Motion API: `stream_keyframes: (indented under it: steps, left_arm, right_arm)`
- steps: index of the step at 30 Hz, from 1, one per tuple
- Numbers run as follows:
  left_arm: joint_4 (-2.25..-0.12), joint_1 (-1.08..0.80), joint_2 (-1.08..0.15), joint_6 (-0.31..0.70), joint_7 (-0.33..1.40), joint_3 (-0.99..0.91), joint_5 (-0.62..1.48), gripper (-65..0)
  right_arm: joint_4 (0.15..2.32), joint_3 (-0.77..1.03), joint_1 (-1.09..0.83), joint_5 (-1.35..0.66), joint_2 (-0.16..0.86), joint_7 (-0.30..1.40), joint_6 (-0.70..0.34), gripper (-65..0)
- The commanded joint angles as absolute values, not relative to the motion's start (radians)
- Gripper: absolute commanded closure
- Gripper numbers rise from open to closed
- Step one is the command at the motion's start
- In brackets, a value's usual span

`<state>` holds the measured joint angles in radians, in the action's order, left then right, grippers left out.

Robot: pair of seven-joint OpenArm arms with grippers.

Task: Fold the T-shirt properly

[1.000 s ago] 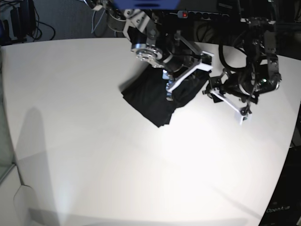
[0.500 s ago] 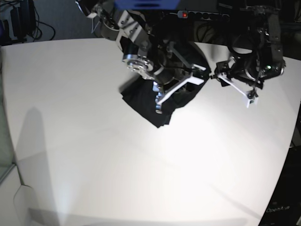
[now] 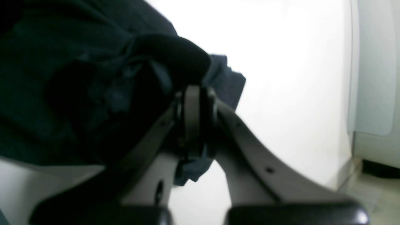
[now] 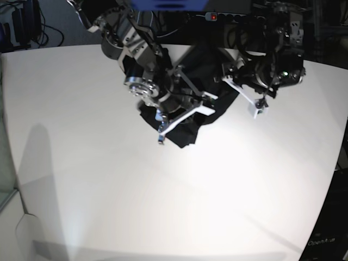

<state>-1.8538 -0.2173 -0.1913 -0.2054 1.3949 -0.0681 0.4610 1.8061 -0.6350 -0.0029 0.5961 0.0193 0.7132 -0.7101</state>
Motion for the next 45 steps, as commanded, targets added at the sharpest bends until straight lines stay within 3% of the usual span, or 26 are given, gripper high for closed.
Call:
stream_keyframes:
  steps: [1,12,23,45]
  left_arm:
    - [-1.853,-0.211,-0.196,-0.206,1.396,-0.061,0.469,-33.2]
    - [-1.653,-0.166,-0.203,-0.209,1.396,-0.045,0.452,-33.2]
    - [-1.577,-0.016,-0.174,-0.206,1.396,-0.054,0.159,-33.2]
    - [-1.440,0.236,-0.021,-0.203,1.316,-0.047,0.157,-33.2]
  right_arm:
    - [1.822,-0.634,0.010,0.590,0.010,0.693,-0.698,0.0]
    - [1.822,-0.634,0.018,0.590,0.007,0.693,-0.698,0.0]
    - [1.824,-0.633,0.024,0.590,0.007,0.693,-0.698,0.0]
    - [1.821,-0.631,-0.033,0.590,0.008,0.694,-0.698,0.0]
